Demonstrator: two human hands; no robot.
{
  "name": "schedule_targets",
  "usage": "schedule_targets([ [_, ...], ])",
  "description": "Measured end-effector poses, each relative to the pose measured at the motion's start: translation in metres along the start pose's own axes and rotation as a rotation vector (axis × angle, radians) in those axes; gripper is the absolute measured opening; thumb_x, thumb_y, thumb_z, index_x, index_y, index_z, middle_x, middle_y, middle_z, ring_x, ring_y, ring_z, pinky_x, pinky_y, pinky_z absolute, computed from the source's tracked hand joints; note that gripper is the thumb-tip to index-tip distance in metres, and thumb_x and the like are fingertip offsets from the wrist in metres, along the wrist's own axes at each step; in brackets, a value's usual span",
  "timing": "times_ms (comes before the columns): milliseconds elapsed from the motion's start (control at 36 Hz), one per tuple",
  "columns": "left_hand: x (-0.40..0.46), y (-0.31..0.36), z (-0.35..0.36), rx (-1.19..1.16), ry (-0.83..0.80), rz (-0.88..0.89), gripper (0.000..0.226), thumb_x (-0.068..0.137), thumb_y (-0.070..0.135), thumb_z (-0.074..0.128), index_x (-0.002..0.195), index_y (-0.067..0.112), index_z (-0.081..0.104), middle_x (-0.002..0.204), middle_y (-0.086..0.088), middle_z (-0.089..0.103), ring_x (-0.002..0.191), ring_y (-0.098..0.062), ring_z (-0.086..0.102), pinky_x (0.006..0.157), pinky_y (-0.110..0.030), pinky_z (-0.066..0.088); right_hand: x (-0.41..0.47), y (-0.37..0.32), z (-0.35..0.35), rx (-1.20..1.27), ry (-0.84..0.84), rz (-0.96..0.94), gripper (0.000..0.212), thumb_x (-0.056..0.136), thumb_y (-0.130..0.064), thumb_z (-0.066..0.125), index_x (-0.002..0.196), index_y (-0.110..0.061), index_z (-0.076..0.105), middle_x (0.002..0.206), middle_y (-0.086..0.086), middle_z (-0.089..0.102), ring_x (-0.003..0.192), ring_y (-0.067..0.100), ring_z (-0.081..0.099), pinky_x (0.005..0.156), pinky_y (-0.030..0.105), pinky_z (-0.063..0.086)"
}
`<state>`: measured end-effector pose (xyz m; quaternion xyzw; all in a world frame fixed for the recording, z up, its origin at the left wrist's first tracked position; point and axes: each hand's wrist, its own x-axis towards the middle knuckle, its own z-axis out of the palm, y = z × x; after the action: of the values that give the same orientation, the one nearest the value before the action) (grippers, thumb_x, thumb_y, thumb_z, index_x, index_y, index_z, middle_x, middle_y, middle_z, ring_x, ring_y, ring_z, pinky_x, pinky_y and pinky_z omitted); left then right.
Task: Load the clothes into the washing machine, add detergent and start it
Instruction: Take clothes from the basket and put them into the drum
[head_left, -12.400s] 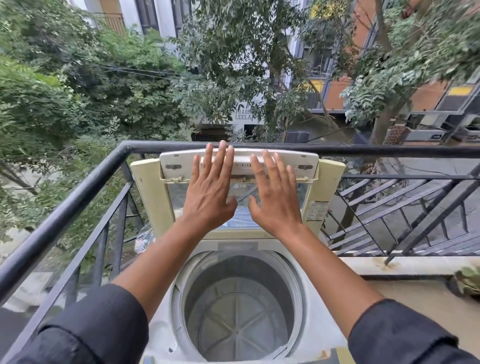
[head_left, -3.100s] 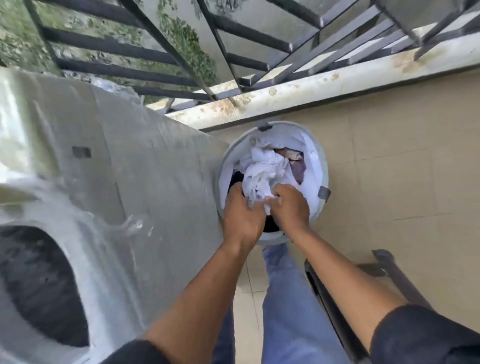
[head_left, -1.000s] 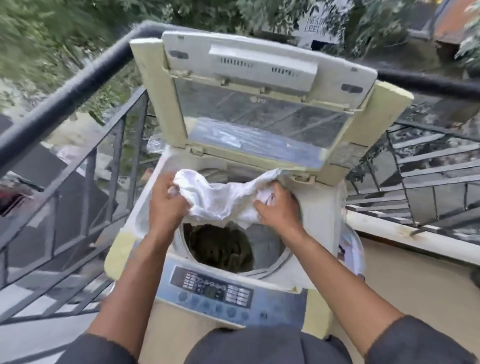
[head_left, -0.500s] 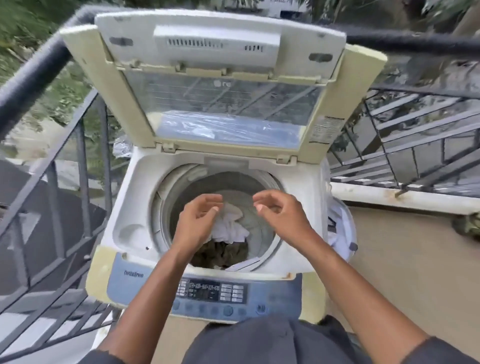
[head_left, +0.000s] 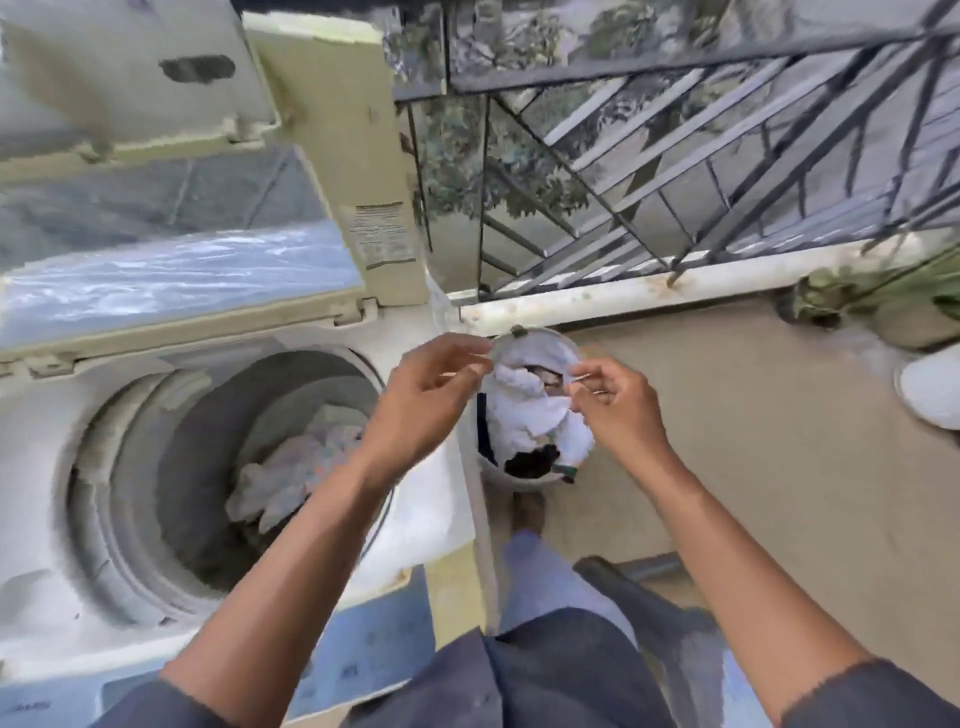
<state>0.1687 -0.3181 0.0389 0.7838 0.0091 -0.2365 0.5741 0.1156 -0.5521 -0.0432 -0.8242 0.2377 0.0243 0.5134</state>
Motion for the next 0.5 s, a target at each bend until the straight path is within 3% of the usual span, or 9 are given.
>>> schedule_targets([
  [83, 0.032, 0.000, 0.043, 0.001, -0.033, -0.073, 0.022, 0.099, 0.024, 0.063, 0.117, 0.032, 0.072, 0.116, 0.008, 0.076, 0.108, -0.017, 0.071, 0.098, -0.040, 0.056, 0.031, 0.037, -0.008, -0.092, -0.075, 0.080, 0.024, 0.086, -0.019, 0.068, 0.094, -0.041, 0.072, 0.098, -0.014, 0.076, 0.088, 0.011, 0.072, 0.086, 0.039, 0.060],
  [167, 0.067, -0.014, 0.084, 0.012, -0.048, -0.183, 0.023, 0.102, 0.016, 0.060, 0.118, 0.029, 0.069, 0.117, 0.008, 0.073, 0.109, -0.014, 0.068, 0.104, -0.042, 0.054, 0.059, 0.072, -0.005, -0.194, -0.126, 0.160, 0.022, 0.089, -0.018, 0.063, 0.103, -0.030, 0.074, 0.095, -0.010, 0.075, 0.091, 0.015, 0.070, 0.083, 0.029, 0.054],
  [333, 0.131, -0.073, 0.152, 0.053, 0.012, -0.474, 0.040, 0.087, 0.029, 0.061, 0.125, 0.021, 0.070, 0.129, -0.006, 0.072, 0.126, -0.029, 0.065, 0.110, -0.051, 0.050, 0.110, 0.152, 0.016, -0.287, -0.315, 0.281, 0.029, 0.087, -0.019, 0.061, 0.111, -0.033, 0.069, 0.105, -0.006, 0.072, 0.103, 0.016, 0.067, 0.089, 0.030, 0.053],
  [417, 0.154, -0.116, 0.177, 0.080, 0.057, -0.579, 0.055, 0.076, 0.037, 0.055, 0.127, 0.023, 0.070, 0.130, -0.002, 0.072, 0.124, -0.024, 0.065, 0.111, -0.048, 0.049, 0.135, 0.193, 0.035, -0.370, -0.392, 0.283, 0.032, 0.090, -0.017, 0.058, 0.119, -0.028, 0.068, 0.102, -0.007, 0.069, 0.109, 0.021, 0.063, 0.087, 0.030, 0.052],
  [500, 0.170, -0.153, 0.195, 0.119, 0.060, -0.679, 0.050, 0.084, 0.032, 0.057, 0.132, 0.022, 0.068, 0.135, -0.002, 0.070, 0.127, -0.024, 0.063, 0.111, -0.046, 0.049, 0.160, 0.235, 0.057, -0.443, -0.465, 0.261, 0.032, 0.094, -0.018, 0.057, 0.125, -0.022, 0.065, 0.112, 0.003, 0.072, 0.112, 0.027, 0.063, 0.095, 0.039, 0.053],
])
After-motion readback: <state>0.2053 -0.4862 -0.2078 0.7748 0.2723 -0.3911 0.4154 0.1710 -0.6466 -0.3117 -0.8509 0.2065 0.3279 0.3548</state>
